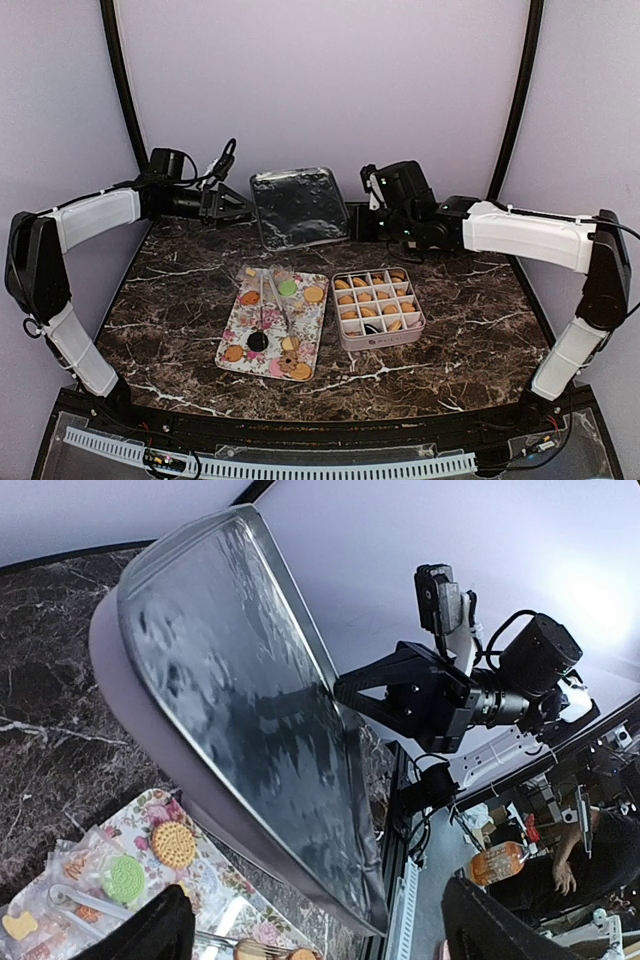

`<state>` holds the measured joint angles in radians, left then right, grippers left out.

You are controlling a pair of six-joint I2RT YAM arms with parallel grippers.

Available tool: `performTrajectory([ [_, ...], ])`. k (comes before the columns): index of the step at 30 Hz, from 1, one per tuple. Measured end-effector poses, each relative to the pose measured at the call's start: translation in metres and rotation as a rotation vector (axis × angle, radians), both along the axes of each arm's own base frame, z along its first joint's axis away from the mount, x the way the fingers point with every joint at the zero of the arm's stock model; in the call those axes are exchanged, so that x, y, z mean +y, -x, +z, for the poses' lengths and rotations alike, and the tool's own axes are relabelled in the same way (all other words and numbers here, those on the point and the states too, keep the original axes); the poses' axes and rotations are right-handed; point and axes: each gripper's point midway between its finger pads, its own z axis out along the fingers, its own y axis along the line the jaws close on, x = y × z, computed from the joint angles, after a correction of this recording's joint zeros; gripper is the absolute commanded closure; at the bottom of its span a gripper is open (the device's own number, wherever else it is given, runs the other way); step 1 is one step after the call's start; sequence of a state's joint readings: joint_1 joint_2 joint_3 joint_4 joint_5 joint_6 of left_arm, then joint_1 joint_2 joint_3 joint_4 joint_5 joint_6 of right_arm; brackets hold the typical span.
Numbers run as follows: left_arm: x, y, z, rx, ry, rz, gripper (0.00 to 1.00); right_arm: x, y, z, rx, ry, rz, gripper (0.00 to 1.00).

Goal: Pack the cookies
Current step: Pass from the right arm to the left

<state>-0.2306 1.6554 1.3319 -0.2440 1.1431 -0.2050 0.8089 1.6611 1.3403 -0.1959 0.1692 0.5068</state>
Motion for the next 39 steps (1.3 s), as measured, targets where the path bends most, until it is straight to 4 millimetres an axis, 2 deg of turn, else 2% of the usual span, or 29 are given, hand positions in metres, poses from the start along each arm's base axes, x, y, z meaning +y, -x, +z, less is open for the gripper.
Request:
performTrajectory([
  [5,-0.005,-0.002,0.001,0.037,0.056,0.006,0.41,0.009,0.009,0.011,-0.008,-0.044,0.000,1.00],
  [11,-0.013,0.001,0.006,0.069,0.101,-0.011,0.59,0.019,0.019,0.015,-0.024,-0.039,-0.004,1.00],
  [15,-0.016,0.002,0.010,0.065,0.114,-0.020,0.79,0.028,0.025,0.026,-0.067,-0.028,-0.008,1.00],
  [22,-0.015,0.002,0.006,0.058,0.101,-0.016,0.84,0.035,0.035,0.034,-0.151,0.023,-0.038,1.00],
  [29,-0.013,0.003,-0.001,0.068,0.080,-0.009,0.93,0.037,0.041,0.033,-0.225,0.061,-0.062,0.98],
  [31,-0.013,0.003,-0.002,0.070,0.076,-0.006,0.96,0.037,0.042,0.033,-0.237,0.062,-0.064,0.88],
  [37,-0.013,0.008,-0.004,0.041,0.067,-0.037,1.00,0.046,0.046,0.042,-0.261,0.027,-0.034,0.36],
  [39,-0.013,0.010,-0.004,0.025,0.057,-0.048,1.00,0.047,0.048,0.045,-0.256,0.005,-0.031,0.26],
])
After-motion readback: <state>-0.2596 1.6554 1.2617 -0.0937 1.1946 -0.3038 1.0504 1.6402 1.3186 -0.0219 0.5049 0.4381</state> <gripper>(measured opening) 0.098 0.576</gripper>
